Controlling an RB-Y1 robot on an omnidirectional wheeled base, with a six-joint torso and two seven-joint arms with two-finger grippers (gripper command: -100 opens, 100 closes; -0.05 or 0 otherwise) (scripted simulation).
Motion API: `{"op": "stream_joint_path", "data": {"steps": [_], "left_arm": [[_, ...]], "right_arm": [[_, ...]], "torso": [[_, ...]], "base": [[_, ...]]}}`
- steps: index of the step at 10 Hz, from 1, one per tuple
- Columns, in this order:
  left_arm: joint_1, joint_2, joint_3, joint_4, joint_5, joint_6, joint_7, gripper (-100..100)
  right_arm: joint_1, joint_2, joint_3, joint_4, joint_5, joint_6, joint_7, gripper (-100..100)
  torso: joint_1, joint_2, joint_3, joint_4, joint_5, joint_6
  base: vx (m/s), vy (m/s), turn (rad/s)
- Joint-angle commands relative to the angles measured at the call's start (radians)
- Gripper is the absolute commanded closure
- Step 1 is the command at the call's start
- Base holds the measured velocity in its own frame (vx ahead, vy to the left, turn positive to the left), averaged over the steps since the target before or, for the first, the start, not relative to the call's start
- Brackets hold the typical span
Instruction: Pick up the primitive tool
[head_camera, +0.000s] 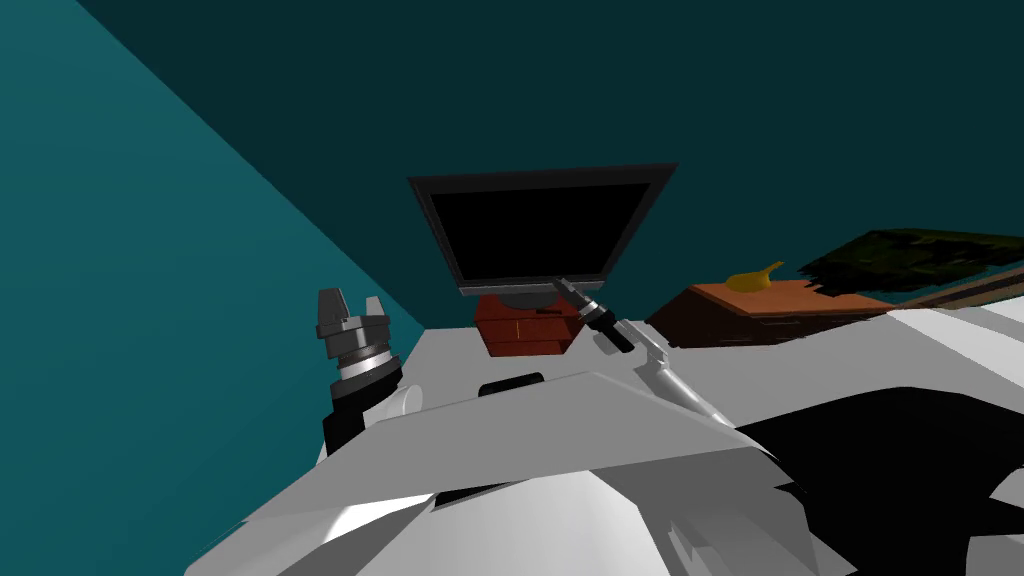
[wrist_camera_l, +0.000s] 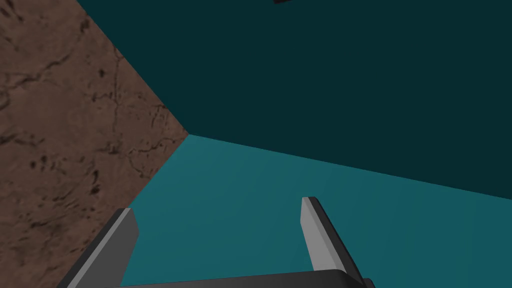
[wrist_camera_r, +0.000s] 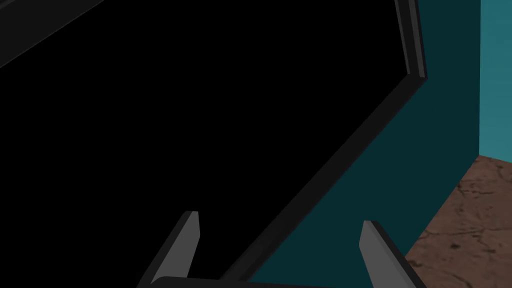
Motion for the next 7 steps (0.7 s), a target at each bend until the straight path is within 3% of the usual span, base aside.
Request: {"op": "stream_joint_path", "data": {"steps": [1,2,3,5,7], "left_arm": [[0.000,0.000,0.000,0.000,0.000,0.000,0.000,0],[0.000,0.000,0.000,0.000,0.000,0.000,0.000,0],[0.000,0.000,0.000,0.000,0.000,0.000,0.000,0],[0.000,0.000,0.000,0.000,0.000,0.000,0.000,0],[0.000,0.000,0.000,0.000,0.000,0.000,0.000,0]], "right_arm": [[-0.003,-0.017,0.000,0.037,0.021,-0.006,0.008,-100],[-0.012,-0.052,0.003,0.069,0.062,-0.004,0.018,-100],[-0.012,-0.052,0.003,0.084,0.062,-0.004,0.018,-100],[-0.027,-0.118,0.012,0.158,0.133,0.001,0.039,-100],[-0.027,-0.121,0.012,0.185,0.147,0.001,0.039,-100]], "torso": [[0.000,0.000,0.000,0.000,0.000,0.000],[-0.002,-0.001,0.000,0.000,0.000,0.001],[-0.001,-0.001,0.000,0.000,0.000,0.000],[0.000,-0.002,-0.001,0.000,0.000,0.000],[0.000,-0.002,-0.001,0.000,0.000,0.001]], "base": [[-0.027,0.035,0.109],[-0.035,0.046,0.209],[-0.024,0.043,0.098],[-0.016,0.076,0.288],[-0.007,0.043,0.038]]}}
